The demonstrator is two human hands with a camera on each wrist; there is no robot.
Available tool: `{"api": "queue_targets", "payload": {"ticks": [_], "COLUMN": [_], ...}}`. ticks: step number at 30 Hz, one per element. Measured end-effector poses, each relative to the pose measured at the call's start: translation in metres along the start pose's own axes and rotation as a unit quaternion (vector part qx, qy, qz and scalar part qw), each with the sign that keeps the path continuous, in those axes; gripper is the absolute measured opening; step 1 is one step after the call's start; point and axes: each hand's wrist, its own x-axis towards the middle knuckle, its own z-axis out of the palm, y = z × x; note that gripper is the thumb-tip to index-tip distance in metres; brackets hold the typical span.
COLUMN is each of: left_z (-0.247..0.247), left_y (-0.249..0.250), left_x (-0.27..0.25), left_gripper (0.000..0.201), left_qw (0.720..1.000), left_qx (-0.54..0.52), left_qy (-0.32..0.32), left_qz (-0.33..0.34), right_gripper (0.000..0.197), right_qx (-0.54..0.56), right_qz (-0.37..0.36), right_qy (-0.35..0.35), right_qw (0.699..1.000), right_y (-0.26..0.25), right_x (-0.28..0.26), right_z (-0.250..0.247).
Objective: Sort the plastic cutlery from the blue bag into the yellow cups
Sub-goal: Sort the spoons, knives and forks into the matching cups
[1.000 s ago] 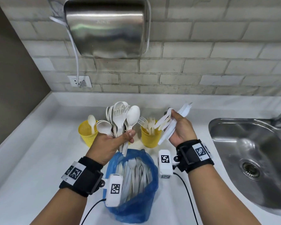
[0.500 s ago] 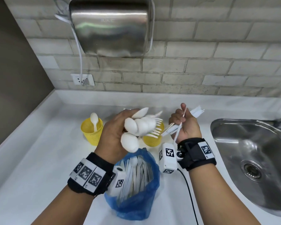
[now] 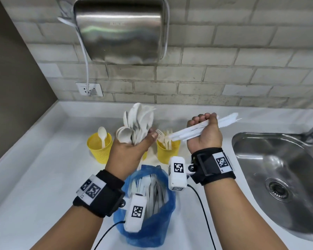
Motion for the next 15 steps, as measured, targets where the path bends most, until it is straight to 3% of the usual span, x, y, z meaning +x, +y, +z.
{"api": "queue_targets", "payload": {"ticks": [2,4,6,11,13,15], "left_z": [-0.002,-0.002,0.002,0.013,0.014,0.017], "left_y": [-0.006,-0.009,-0.013,-0.018,-0.021,-0.022], "left_x": [0.004,0.010,0.015,0.025,0.027,0.028], "left_gripper": [0.023,0.014,0.017,0.013,0.019,0.030], "left_qw": [0.999,0.988,0.963,0.884,0.852,0.843], "left_qx": [-0.008,-0.090,-0.161,-0.286,-0.331,-0.345], "left_qy": [-0.017,-0.041,-0.058,-0.127,-0.159,-0.175], "left_qz": [-0.049,-0.122,-0.208,-0.348,-0.374,-0.374], "right_gripper": [0.036,0.034,0.025,0.019,0.022,0.029], "right_qx": [-0.012,-0.063,-0.122,-0.262,-0.336,-0.410], "right_qz": [-0.031,-0.075,-0.133,-0.207,-0.212,-0.205], "right_qy": [-0.007,-0.025,-0.069,-0.224,-0.241,-0.248], "right_qw": [0.999,0.995,0.981,0.915,0.885,0.854], "right_y": [-0.003,-0.006,-0.007,0.007,0.021,0.036], "right_x": [-0.007,-0.015,-0.027,-0.057,-0.061,-0.060], "right_z": [0.008,0.015,0.024,0.040,0.032,0.019]}}
